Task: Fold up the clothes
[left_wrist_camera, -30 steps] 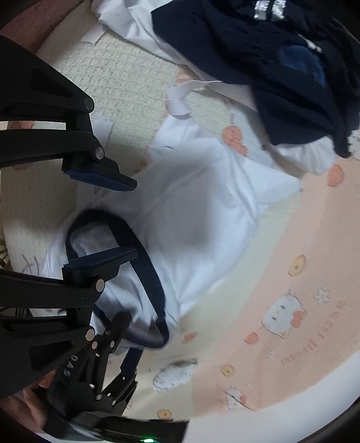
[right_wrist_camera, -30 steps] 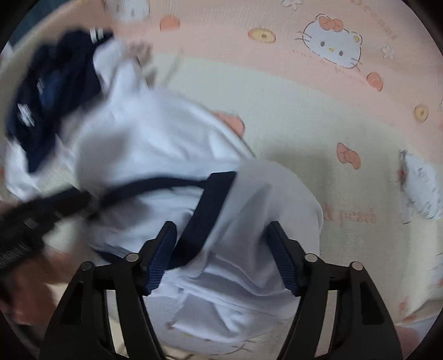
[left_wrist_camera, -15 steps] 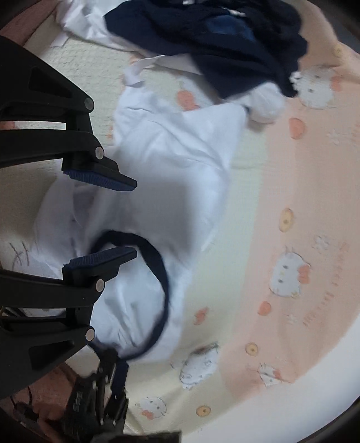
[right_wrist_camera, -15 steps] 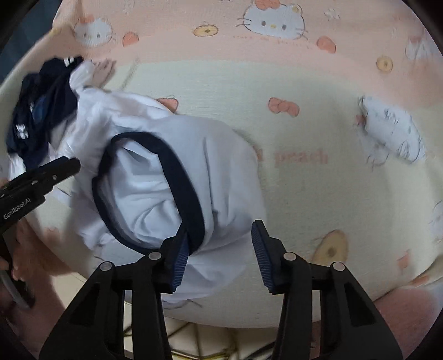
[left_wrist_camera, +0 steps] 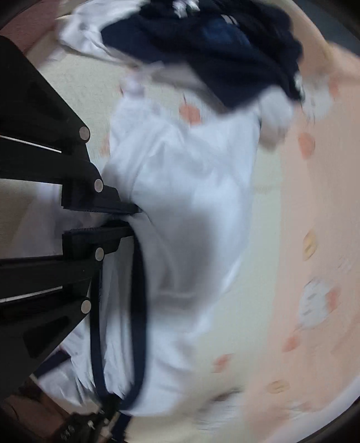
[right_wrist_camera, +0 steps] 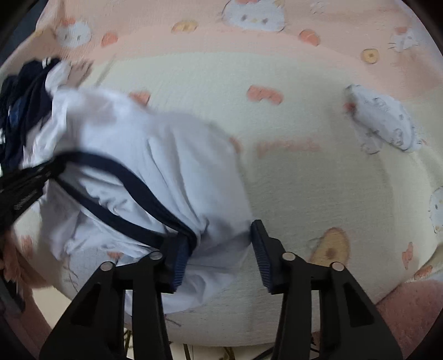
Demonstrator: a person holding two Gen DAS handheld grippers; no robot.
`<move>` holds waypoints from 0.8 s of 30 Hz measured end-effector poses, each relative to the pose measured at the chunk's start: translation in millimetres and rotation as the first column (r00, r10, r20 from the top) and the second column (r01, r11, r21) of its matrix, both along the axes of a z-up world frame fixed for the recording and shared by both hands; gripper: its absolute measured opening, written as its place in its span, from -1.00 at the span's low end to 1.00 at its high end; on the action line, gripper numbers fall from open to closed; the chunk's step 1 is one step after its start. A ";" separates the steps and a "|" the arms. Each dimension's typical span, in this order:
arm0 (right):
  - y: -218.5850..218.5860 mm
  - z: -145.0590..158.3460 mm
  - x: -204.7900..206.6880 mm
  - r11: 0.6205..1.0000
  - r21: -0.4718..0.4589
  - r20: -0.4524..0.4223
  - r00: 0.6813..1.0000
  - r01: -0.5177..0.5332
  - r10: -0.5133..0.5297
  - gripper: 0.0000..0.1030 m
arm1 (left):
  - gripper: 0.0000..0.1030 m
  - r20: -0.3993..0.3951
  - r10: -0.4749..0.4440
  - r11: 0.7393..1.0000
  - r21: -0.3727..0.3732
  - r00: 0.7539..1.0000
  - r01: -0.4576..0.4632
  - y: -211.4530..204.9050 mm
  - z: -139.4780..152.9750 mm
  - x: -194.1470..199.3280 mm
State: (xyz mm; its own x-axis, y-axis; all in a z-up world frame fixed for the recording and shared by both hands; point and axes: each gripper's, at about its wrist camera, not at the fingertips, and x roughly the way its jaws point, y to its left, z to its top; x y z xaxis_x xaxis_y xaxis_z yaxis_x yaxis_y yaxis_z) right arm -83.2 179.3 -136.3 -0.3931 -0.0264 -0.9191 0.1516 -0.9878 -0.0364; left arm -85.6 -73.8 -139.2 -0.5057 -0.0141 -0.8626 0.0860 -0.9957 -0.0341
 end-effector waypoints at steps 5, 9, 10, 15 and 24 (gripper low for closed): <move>-15.2 39.5 11.9 0.999 -0.027 -0.141 0.990 -0.029 0.025 -0.17 | -0.82 -0.107 0.077 0.997 -0.010 0.991 -0.079 1.2 41.8 28.5; -19.2 42.2 11.3 0.991 -0.132 -0.101 0.995 -0.037 0.024 -0.08 | -0.75 -0.060 0.116 0.993 0.039 0.991 -0.114 -6.4 37.9 38.1; -17.9 35.8 10.5 0.987 -0.159 -0.056 0.998 -0.036 0.027 -0.08 | -0.75 -0.026 0.105 0.993 0.059 0.994 -0.104 -8.3 28.3 35.9; -21.7 -12.5 2.9 0.987 -0.137 0.093 0.991 -0.081 0.095 -0.07 | -0.31 0.080 0.080 0.984 0.156 0.994 -0.091 -13.5 -6.5 12.3; -16.8 4.1 0.0 0.996 -0.039 0.004 0.997 -0.077 0.077 -0.65 | -0.85 0.080 0.004 0.991 0.136 0.997 -0.015 -6.9 5.8 -12.4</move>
